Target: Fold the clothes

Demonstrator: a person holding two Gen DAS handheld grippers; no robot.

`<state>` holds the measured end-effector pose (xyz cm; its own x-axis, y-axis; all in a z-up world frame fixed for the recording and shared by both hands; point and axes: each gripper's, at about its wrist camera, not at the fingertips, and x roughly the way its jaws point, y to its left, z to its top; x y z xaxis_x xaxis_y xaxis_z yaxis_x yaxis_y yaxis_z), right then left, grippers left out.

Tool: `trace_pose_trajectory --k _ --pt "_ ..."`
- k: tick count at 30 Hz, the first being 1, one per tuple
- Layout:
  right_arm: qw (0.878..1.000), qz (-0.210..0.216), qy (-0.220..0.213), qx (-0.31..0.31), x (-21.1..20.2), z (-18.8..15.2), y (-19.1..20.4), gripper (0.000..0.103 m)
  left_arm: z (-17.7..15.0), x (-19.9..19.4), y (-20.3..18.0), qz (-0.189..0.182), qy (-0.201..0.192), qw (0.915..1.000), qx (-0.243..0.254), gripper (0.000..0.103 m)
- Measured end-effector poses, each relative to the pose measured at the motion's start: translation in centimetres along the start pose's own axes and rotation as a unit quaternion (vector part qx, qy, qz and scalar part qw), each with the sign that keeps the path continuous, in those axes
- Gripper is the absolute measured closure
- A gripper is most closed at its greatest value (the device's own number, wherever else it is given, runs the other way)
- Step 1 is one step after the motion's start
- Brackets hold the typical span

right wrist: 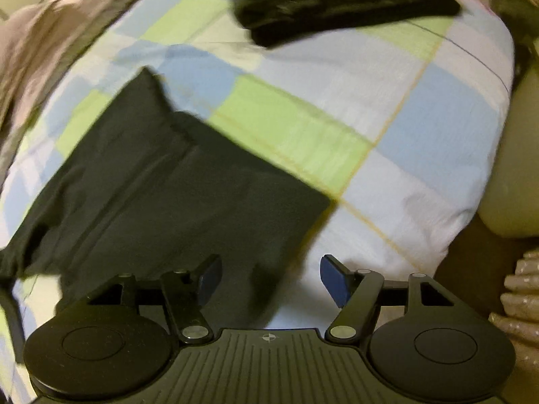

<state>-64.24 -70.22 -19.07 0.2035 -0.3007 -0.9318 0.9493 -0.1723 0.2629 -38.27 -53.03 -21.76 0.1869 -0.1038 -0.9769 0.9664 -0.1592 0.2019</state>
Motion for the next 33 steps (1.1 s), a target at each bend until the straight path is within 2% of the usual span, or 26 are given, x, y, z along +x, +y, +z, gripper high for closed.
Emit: trace_pose_trajectory --k 2,5,8,9,12,16,17,18,19,22,26,29,33 --pt "1.0 0.016 0.005 -0.016 -0.7 -1.0 1.6 0.035 0.1 0.2 2.1 0.028 -0.009 0.9995 -0.014 0.069" --pt "0.999 0.042 0.011 -0.033 -1.2 -2.8 4.5 0.035 1.0 1.8 5.2 0.058 -0.025 0.9979 -0.015 0.06" --pt "0.997 0.053 0.01 -0.05 -1.7 -5.0 7.9 0.035 3.1 4.3 8.1 0.077 -0.058 0.9954 -0.002 0.045" --pt "0.997 0.054 0.009 -0.054 -1.8 -5.8 8.8 0.035 4.0 5.4 9.0 0.076 -0.072 0.9945 0.001 0.042" --pt "0.998 0.044 0.003 -0.054 -2.4 -8.3 11.2 0.035 6.8 8.9 11.7 0.067 -0.111 0.9915 0.008 0.042" --pt "0.999 0.019 0.016 -0.036 -2.3 -11.7 13.9 0.035 9.4 12.8 14.1 0.044 -0.135 0.9892 0.038 0.041" --pt "0.999 0.011 0.017 -0.034 -2.4 -12.4 14.5 0.035 9.4 12.9 14.6 0.038 -0.139 0.9886 0.044 0.045" --pt "0.999 0.005 0.018 -0.03 -2.3 -13.1 15.1 0.035 9.4 13.0 15.2 0.034 -0.141 0.9883 0.048 0.077" --pt "0.999 0.0 0.021 -0.026 -2.3 -13.8 15.7 0.035 9.3 13.1 15.7 0.03 -0.143 0.9879 0.052 0.095" --pt "0.999 -0.003 0.03 -0.024 -2.1 -14.8 17.6 0.035 7.6 11.0 18.8 0.028 -0.168 0.9846 0.038 0.097" --pt "0.999 0.007 0.033 -0.041 -1.9 -15.0 20.5 0.035 4.6 6.0 25.5 -0.001 -0.208 0.9776 -0.032 0.098" --pt "0.998 0.023 0.03 -0.052 -1.4 -14.0 22.8 0.035 1.6 1.7 31.7 -0.012 -0.238 0.9657 -0.104 0.098" --pt "0.996 0.046 0.026 -0.07 -0.7 -13.1 25.9 0.035 -1.5 -2.8 39.3 0.011 -0.257 0.9456 -0.2 0.098"
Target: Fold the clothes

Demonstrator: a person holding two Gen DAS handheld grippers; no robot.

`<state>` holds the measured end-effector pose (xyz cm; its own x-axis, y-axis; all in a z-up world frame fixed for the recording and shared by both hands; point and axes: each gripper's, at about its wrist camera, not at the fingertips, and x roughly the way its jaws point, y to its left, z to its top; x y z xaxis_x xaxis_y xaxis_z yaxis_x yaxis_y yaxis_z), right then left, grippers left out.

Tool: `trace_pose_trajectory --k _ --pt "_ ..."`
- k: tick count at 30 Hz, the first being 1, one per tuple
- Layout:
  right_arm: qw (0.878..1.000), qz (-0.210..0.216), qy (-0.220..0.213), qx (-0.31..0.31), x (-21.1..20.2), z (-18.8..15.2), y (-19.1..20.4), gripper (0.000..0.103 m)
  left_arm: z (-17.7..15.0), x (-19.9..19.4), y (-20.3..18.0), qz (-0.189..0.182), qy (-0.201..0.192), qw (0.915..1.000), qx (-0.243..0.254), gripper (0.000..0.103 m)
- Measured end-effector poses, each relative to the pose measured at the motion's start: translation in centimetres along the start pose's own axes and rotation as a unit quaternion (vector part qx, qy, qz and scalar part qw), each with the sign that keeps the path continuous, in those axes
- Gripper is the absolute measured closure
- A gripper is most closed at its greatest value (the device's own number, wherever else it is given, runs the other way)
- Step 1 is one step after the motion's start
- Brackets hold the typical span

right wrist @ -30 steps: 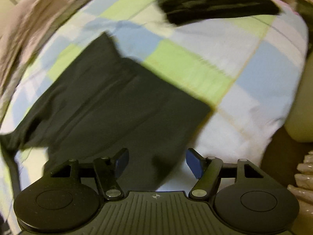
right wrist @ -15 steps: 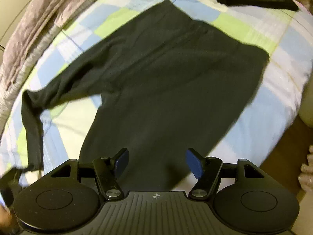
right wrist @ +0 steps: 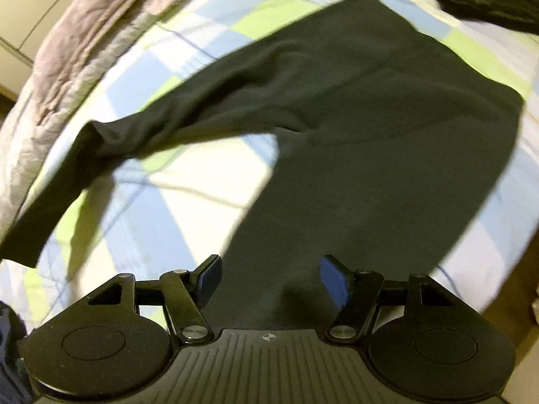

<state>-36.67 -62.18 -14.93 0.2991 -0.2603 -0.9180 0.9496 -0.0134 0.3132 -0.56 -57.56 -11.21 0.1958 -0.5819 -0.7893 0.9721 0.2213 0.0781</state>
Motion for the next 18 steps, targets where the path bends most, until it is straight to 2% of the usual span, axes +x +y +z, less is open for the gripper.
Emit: trace_pose_trajectory --k 4,7,9,13,18 --pt "1.0 0.021 -0.007 -0.023 0.3 1.1 2.7 0.035 2.2 -1.5 5.2 0.007 -0.006 0.9975 -0.07 0.098" --pt "0.998 0.029 -0.014 -0.047 0.4 1.4 4.4 0.035 2.9 0.6 7.4 -0.018 0.039 0.9931 -0.109 0.097" --pt "0.998 0.026 -0.013 -0.06 0.8 1.4 4.8 0.035 2.4 3.1 7.8 -0.024 0.076 0.9906 -0.111 0.097" --pt "0.998 0.012 -0.001 -0.057 1.7 0.9 4.7 0.035 -0.8 7.6 6.7 -0.017 0.136 0.9874 -0.079 0.096" --pt "0.998 -0.003 0.016 -0.062 2.2 -0.3 4.3 0.035 -4.0 9.5 7.5 0.008 0.141 0.9839 -0.109 0.095"
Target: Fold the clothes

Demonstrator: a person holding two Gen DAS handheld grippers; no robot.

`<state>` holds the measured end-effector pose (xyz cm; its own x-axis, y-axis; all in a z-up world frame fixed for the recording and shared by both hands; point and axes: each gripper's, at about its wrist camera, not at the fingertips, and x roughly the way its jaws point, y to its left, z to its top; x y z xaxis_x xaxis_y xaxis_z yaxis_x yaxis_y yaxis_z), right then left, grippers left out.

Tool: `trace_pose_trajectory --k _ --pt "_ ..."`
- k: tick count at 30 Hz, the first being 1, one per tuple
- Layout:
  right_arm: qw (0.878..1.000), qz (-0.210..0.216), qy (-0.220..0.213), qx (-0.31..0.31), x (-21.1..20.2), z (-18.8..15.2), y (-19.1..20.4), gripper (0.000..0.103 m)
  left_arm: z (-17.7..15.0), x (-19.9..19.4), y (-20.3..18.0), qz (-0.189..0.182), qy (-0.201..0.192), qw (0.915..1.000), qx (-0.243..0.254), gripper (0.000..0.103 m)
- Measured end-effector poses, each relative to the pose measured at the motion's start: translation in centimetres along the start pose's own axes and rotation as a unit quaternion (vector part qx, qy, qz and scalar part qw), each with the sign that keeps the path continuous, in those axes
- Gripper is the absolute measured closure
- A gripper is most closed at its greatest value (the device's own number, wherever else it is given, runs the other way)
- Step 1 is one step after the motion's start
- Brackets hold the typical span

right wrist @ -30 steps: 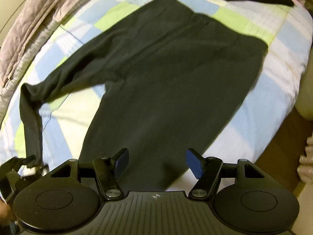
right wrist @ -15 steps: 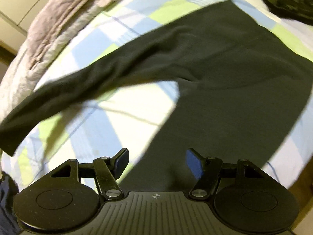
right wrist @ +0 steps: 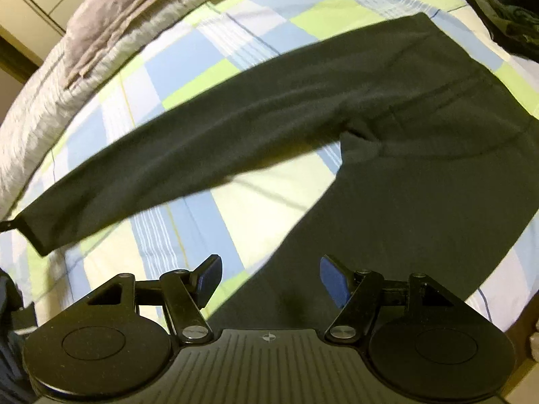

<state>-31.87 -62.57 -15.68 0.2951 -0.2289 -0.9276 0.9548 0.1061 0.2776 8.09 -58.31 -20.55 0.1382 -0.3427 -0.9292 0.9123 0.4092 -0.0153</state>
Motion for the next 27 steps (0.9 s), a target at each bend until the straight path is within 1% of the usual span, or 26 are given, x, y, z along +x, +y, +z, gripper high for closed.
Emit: trace_pose_trajectory --k 2,3,5,6,7,8,9,10,11,12,13,14,16,19,20,23,26,27 --pt "1.0 -0.003 0.007 -0.004 0.3 -0.2 0.0 0.035 -0.3 0.5 0.9 0.01 -0.004 0.9998 -0.014 0.092" --pt "1.0 -0.004 0.009 -0.006 0.4 -0.3 0.0 0.035 -0.1 0.7 1.3 0.023 -0.006 0.9995 -0.019 0.087" --pt "1.0 -0.004 0.012 -0.008 0.5 -0.4 0.1 0.035 0.5 1.2 1.9 0.053 -0.008 0.9982 -0.028 0.088" --pt "1.0 -0.004 0.013 -0.009 0.6 -0.4 0.2 0.035 0.5 1.1 2.3 0.067 -0.013 0.9972 -0.031 0.085" --pt "1.0 -0.004 0.013 -0.01 0.7 -0.4 0.4 0.035 0.4 1.0 2.4 0.074 -0.019 0.9967 -0.029 0.079" --pt "1.0 -0.003 0.013 -0.011 0.7 -0.3 0.5 0.035 0.2 0.8 2.5 0.077 -0.024 0.9964 -0.026 0.077" --pt "1.0 -0.002 0.013 -0.012 0.8 -0.2 0.7 0.035 -0.1 0.5 2.2 0.08 -0.03 0.9963 -0.011 0.073" --pt "1.0 0.0 0.014 -0.013 0.9 -0.2 0.8 0.035 -0.7 0.4 1.5 0.082 -0.033 0.996 0.017 0.071" --pt "1.0 0.002 0.015 -0.015 1.0 -0.2 1.0 0.035 -1.2 0.3 0.7 0.084 -0.035 0.9947 0.048 0.07" --pt "1.0 0.004 0.016 -0.017 1.2 -0.2 1.1 0.035 -2.1 0.3 -0.5 0.085 -0.036 0.9918 0.088 0.066" --pt "1.0 0.004 0.018 -0.019 1.4 -0.2 1.3 0.035 -2.9 0.5 -1.6 0.085 -0.035 0.9878 0.126 0.063" --pt "1.0 0.005 0.02 -0.019 1.5 -0.3 1.3 0.035 -3.7 0.8 -2.8 0.082 -0.033 0.9827 0.163 0.062" --pt "0.999 0.005 0.026 -0.019 1.8 -0.5 1.4 0.035 -5.3 1.9 -5.3 0.073 -0.021 0.9698 0.232 0.06" --pt "0.999 0.0 0.034 -0.017 2.1 -1.0 1.3 0.035 -6.6 3.8 -7.7 0.06 -0.002 0.9586 0.278 0.06" --pt "0.999 -0.001 0.037 -0.017 2.1 -1.2 1.2 0.035 -6.8 4.3 -8.2 0.055 0.002 0.958 0.281 0.06" --pt "0.999 -0.009 0.035 -0.012 1.6 -1.3 0.4 0.035 -7.0 4.9 -9.5 0.033 0.008 0.9631 0.267 0.06" --pt "0.999 -0.021 0.026 0.002 0.5 -1.2 -1.1 0.035 -7.4 4.5 -11.6 0.015 0.012 0.9632 0.268 0.059" --pt "0.999 -0.025 0.023 0.009 0.1 -1.1 -1.8 0.035 -7.6 4.2 -12.4 0.011 0.015 0.9633 0.268 0.057"
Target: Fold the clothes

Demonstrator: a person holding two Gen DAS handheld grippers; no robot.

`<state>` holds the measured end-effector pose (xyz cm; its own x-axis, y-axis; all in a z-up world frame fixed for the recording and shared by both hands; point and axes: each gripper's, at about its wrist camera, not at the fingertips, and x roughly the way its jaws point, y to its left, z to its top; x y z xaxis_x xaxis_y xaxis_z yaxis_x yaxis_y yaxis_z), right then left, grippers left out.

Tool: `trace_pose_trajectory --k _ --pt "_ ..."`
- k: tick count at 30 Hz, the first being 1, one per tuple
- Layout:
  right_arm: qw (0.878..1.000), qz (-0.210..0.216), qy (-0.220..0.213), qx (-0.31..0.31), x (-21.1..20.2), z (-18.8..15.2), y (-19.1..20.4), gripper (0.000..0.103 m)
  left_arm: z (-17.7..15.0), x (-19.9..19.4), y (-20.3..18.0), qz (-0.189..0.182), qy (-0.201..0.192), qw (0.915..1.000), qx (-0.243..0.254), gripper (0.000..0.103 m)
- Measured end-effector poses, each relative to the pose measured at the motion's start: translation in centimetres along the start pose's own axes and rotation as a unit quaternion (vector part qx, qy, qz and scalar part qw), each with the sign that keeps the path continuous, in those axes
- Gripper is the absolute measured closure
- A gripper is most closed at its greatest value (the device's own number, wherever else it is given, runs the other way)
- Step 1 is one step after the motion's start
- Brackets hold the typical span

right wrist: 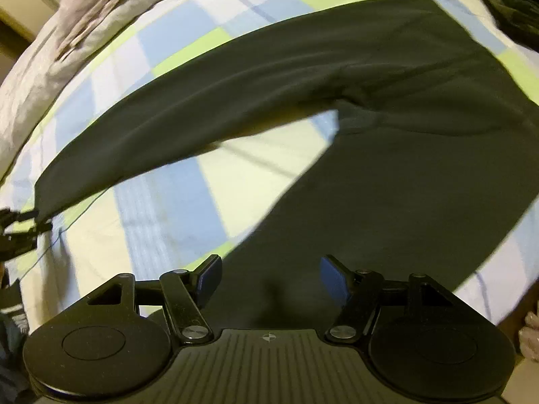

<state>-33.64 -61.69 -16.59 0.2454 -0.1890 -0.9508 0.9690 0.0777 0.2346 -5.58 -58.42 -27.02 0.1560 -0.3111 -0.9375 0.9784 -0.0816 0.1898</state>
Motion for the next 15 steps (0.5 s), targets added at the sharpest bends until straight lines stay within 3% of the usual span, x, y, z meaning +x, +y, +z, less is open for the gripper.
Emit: trace_pose_trajectory --k 8,15 --pt "0.999 -0.028 0.001 0.034 -2.9 1.3 -7.1 0.035 1.0 -4.2 -6.7 -0.037 0.014 0.9981 -0.047 0.05" --pt "0.999 -0.026 0.04 -0.013 -3.8 2.7 -12.8 0.035 1.3 -8.2 -15.6 -0.04 0.047 0.9934 -0.097 0.047"
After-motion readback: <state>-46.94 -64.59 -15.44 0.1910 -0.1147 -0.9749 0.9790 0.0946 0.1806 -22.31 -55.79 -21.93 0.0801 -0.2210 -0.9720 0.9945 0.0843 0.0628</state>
